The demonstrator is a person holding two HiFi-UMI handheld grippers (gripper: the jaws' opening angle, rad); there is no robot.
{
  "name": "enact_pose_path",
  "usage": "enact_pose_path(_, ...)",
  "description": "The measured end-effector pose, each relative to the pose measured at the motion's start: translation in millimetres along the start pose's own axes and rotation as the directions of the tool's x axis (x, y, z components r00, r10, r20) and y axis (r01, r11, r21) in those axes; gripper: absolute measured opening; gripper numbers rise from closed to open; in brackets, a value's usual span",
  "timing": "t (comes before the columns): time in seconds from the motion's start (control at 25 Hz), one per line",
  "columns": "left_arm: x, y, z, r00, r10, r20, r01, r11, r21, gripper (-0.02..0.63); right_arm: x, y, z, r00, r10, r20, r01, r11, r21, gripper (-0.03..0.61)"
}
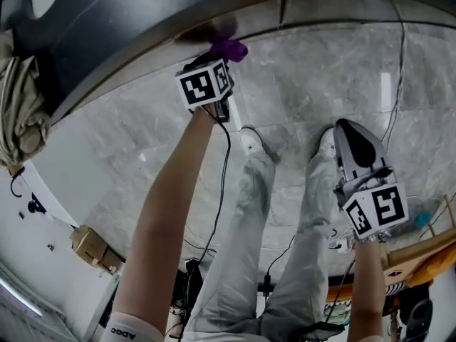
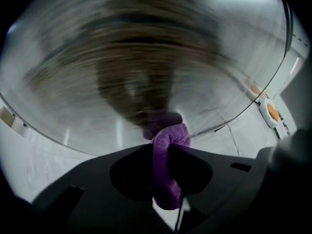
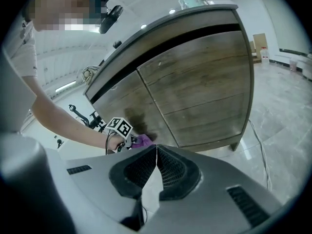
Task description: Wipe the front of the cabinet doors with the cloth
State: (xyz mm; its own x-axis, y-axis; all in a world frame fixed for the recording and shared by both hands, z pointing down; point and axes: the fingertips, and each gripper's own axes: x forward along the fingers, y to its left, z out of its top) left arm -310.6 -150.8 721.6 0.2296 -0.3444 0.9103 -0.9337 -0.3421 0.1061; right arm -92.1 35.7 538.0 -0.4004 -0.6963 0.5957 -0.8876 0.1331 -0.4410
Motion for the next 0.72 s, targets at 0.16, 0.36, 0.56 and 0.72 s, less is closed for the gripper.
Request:
enact_pose_path(0.16, -9, 70, -15, 0.998, 0.046, -0.041, -0.045, 0.999, 0.021, 0.089, 37, 43, 0, 0.999, 0.038, -0.011, -0.039, 0.999, -0.028, 0.027)
enact_pose_path(0.36, -23, 131, -31, 0.994, 0.101, -0.045, -0.103, 0.993, -0.055, 0.089, 62, 80, -5, 0.996, 0.079, -0.046, -0.082, 0.995, -0.058, 0.026)
enact_pose_path(0.56, -50, 189, -42, 0.974, 0.226, -0.021, -0.227, 0.965, -0.129, 0.087, 76, 103, -3, 0.990, 0.120, -0.072, -0.127, 0.988, -0.089, 0.026)
enact_pose_path(0.72, -75, 215, -64, 0.958, 0.285, -0.034, -0.287, 0.938, -0.194, 0.087, 76, 109, 4, 0.984, 0.158, -0.077, -0.165, 0.981, -0.100, 0.027)
